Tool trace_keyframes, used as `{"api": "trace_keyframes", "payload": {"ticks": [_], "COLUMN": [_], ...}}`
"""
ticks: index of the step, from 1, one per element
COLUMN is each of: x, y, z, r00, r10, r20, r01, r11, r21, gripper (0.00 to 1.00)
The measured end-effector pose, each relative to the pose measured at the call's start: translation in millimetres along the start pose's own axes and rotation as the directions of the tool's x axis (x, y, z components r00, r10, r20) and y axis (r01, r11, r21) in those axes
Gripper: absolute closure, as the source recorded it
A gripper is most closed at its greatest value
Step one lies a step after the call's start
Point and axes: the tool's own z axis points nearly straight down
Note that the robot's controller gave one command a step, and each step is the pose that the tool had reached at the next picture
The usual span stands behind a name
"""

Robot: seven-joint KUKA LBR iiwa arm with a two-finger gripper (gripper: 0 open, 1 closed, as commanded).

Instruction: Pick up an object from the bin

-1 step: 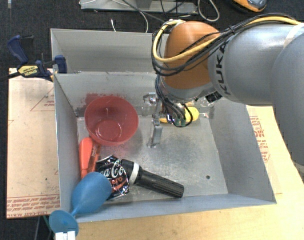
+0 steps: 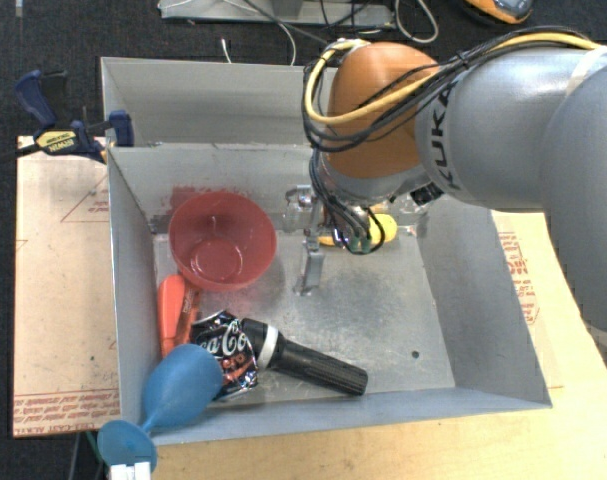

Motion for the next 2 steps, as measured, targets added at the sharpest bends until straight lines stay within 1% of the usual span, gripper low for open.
{"api": "trace_keyframes", "payload": {"ticks": [1,2], "x": [16.4,12.3], "y": [-52,-25], "z": [-42,-16], "r00": [0.998,0.997], "r10": [-0.057,-0.075], "r20": [0.006,0.014], "r01": [0.057,0.075], "r11": [0.998,0.997], "r21": [0.001,0.003], "gripper": [0.00,0.00]}}
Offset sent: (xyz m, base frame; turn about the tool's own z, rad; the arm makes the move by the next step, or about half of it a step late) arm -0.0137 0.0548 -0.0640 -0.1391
